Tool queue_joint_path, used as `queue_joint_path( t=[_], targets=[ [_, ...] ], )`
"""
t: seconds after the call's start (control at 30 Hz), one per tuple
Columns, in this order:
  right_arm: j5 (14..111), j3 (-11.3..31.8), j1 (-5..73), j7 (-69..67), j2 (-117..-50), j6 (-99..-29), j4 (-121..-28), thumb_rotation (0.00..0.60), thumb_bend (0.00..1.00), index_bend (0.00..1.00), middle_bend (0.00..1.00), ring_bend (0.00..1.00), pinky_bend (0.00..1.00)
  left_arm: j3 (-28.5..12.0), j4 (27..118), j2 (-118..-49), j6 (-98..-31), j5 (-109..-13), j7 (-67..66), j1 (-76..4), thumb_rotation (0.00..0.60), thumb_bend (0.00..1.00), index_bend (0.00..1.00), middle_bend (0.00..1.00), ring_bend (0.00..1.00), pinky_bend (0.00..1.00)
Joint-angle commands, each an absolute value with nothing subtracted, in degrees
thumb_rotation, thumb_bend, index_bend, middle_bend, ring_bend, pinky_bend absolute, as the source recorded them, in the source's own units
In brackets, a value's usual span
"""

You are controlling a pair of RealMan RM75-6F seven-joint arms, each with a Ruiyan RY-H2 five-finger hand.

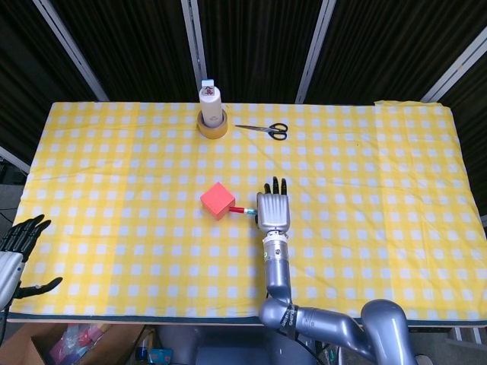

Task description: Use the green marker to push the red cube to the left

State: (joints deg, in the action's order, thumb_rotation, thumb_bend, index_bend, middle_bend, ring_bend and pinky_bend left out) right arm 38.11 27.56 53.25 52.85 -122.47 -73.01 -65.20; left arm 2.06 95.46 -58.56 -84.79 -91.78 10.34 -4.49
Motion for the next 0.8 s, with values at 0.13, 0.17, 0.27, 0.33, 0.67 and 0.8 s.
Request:
queue_joint_path(
  t=[0.13,0.17,0.27,0.33,0.67,0.8],
  targets=[
    [37.37,30.23,56.09,51.16,-125.34,-70.41,-61.01,0.600,0.43,0.62,0.25,0.01,0.04,2.10,95.65,-58.45,-84.80,-91.82,10.50,-4.48,0.600,0.00,0.00,0.00,0.00,0.00],
    [37.46,30.42,56.50,50.95,-125.69,-70.10,-60.50,0.600,0.43,0.62,0.25,0.01,0.04,2.12,95.59,-58.47,-84.79,-91.86,10.41,-4.48,0.600,0.00,0.00,0.00,0.00,0.00],
    [38.02,30.71,57.61,50.47,-126.64,-69.49,-58.94,0.600,0.43,0.62,0.25,0.01,0.04,2.19,95.50,-58.46,-84.54,-91.69,10.59,-4.49,0.600,0.00,0.00,0.00,0.00,0.00],
    [38.55,31.19,58.57,49.76,-127.38,-69.01,-57.76,0.600,0.43,0.62,0.25,0.01,0.04,2.11,95.51,-58.38,-84.63,-91.56,10.94,-4.46,0.600,0.00,0.00,0.00,0.00,0.00],
    [40.27,33.57,63.07,47.90,-129.95,-67.05,-52.77,0.600,0.43,0.62,0.25,0.01,0.04,2.25,95.18,-58.25,-84.88,-91.32,11.30,-4.09,0.600,0.00,0.00,0.00,0.00,0.00],
    [39.79,33.19,64.49,47.19,-130.00,-66.17,-52.43,0.600,0.43,0.62,0.25,0.01,0.04,2.28,95.04,-58.14,-85.09,-91.31,11.46,-3.93,0.600,0.00,0.00,0.00,0.00,0.00]
  ],
)
